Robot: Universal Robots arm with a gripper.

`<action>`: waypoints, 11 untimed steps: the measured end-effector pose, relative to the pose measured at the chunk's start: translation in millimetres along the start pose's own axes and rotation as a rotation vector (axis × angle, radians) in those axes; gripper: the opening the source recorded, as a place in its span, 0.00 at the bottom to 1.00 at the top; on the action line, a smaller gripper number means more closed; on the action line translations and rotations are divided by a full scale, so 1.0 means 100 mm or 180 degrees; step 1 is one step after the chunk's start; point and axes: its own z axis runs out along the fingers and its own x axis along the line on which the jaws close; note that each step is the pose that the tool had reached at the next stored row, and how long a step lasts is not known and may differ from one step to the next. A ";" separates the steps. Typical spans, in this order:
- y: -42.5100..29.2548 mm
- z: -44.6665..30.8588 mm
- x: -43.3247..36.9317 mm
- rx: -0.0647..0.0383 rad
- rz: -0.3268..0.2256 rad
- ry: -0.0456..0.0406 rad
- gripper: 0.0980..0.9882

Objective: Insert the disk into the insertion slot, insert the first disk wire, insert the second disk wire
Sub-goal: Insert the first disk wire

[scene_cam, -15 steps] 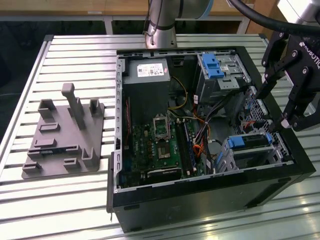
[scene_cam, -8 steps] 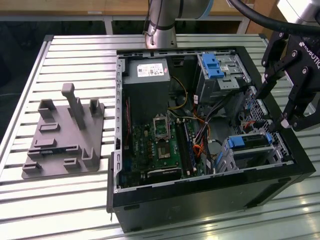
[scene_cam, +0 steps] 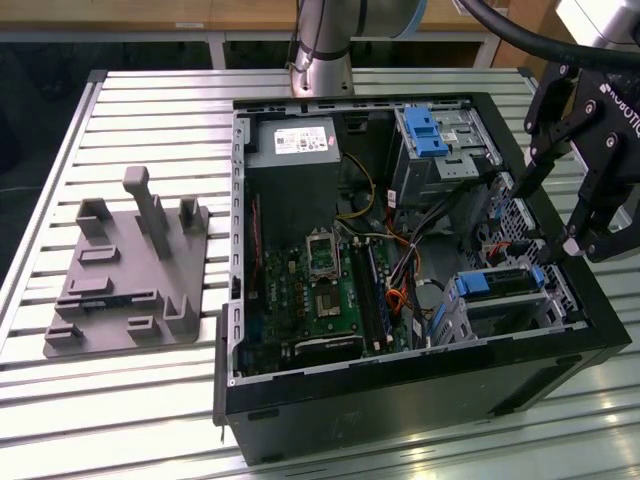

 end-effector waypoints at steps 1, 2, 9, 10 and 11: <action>-0.005 0.002 -0.003 0.0000 0.0000 0.0000 0.58; -0.015 0.004 -0.004 0.0000 0.0000 0.0004 0.58; -0.220 0.022 -0.013 -0.0021 0.0004 0.0048 0.58; -0.260 0.026 -0.012 -0.0025 0.0004 0.0050 0.58; -0.299 0.030 -0.011 -0.0029 0.0005 0.0051 0.58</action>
